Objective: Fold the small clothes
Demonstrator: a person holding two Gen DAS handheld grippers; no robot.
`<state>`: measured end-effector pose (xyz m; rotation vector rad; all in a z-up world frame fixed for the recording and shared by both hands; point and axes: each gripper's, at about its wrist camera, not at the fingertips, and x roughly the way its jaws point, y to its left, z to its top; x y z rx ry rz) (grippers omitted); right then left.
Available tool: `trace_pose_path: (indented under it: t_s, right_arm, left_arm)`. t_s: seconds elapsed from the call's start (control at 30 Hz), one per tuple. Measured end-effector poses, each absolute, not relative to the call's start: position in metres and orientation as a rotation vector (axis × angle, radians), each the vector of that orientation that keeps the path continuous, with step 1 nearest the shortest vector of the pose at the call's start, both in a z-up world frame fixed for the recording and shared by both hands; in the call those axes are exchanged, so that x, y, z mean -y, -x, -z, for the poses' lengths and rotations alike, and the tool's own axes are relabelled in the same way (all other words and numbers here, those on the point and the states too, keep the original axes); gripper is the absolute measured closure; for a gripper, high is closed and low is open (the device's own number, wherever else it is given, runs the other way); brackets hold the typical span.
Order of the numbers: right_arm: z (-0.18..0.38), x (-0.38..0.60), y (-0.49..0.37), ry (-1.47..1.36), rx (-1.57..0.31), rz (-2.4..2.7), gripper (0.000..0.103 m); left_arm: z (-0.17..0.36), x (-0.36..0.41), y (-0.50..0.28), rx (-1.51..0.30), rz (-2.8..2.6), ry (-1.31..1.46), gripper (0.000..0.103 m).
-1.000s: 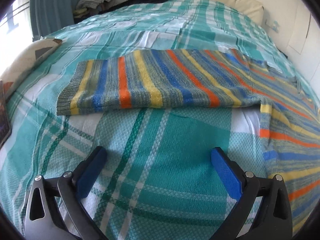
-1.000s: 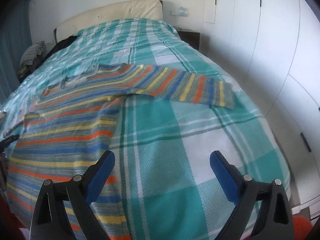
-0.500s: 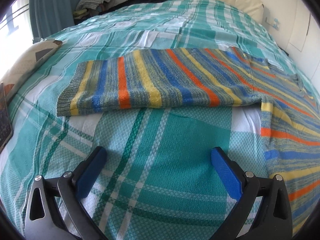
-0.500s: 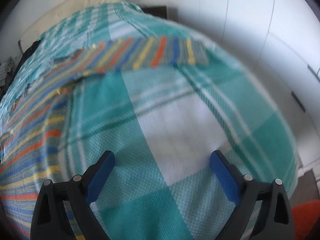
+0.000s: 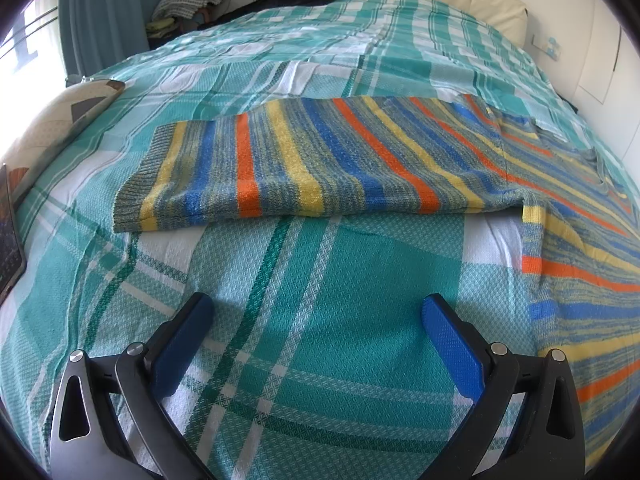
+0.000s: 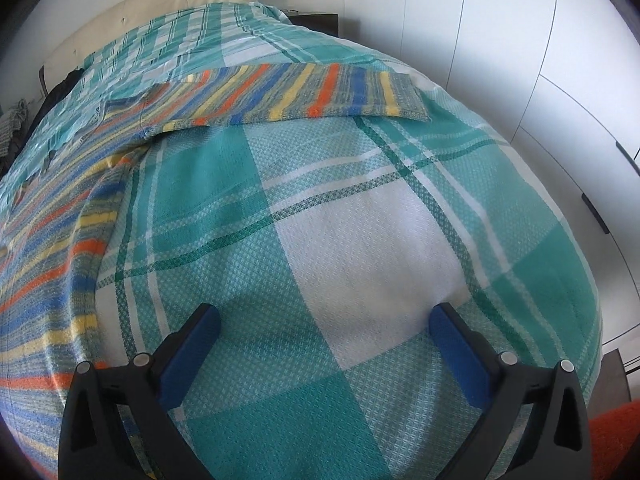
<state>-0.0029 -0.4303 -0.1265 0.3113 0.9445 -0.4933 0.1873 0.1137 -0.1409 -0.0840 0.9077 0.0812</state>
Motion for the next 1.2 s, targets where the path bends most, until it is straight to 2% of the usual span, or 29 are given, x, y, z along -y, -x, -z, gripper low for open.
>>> trace_pose_path:
  t_s: [1.2]
  right_arm:
    - [0.1278, 0.4242, 0.0003, -0.274, -0.905, 0.525, 0.0]
  left_arm:
    - [0.1409, -0.1136, -0.1874, -0.908, -0.082, 0.083, 0.0]
